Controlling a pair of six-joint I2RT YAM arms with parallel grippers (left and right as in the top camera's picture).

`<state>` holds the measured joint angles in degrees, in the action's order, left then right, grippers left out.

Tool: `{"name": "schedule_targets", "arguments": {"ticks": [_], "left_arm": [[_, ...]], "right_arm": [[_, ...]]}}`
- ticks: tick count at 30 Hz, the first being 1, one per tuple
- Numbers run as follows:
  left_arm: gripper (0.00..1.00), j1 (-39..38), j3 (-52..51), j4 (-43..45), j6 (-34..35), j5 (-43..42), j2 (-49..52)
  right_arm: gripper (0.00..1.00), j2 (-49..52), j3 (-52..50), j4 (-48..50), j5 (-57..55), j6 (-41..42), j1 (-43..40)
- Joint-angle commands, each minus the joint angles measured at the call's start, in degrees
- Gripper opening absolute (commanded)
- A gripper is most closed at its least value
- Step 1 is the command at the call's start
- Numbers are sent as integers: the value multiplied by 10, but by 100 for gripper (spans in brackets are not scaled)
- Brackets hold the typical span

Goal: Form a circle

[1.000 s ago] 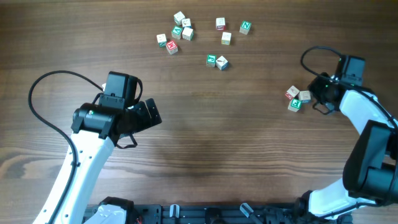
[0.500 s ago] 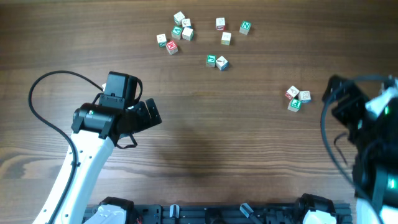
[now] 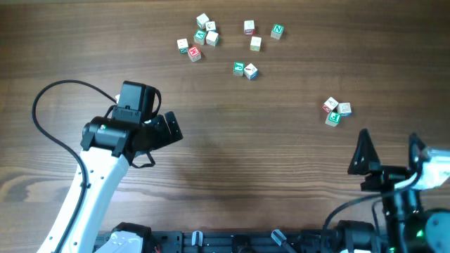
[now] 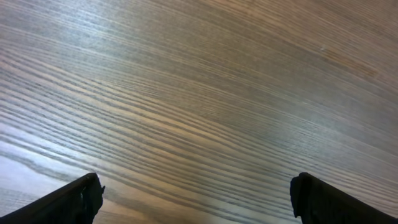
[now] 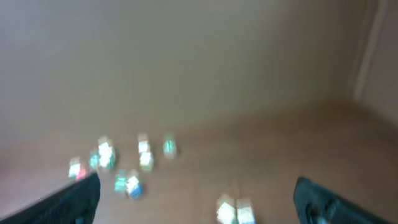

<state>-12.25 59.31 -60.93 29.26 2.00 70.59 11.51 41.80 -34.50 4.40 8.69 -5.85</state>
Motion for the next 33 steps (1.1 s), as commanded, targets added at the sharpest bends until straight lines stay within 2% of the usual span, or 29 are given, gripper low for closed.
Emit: {"name": "schedule_targets", "arguments": {"ticks": [1,3,7,13,16,30,33], "left_arm": [[100,4,-1,1,-3,-2,-1],[100,4,-1,1,-3,-2,-1],[100,4,-1,1,-3,-2,-1],[100,4,-1,1,-3,-2,-1],[100,4,-1,1,-3,-2,-1],[100,4,-1,0,-3,-2,-1],[100,4,-5,33,-7,37,-2]], "right_arm": [[100,-86,-128,108,13,-7,9],[100,-111,-227,249,37,-5,16],[100,-113,-342,366,38,31,27],[100,-113,-415,382,17,70,27],[100,-113,-415,348,17,67,27],[100,-113,-415,348,16,67,27],[100,-113,-415,348,16,67,27]]}}
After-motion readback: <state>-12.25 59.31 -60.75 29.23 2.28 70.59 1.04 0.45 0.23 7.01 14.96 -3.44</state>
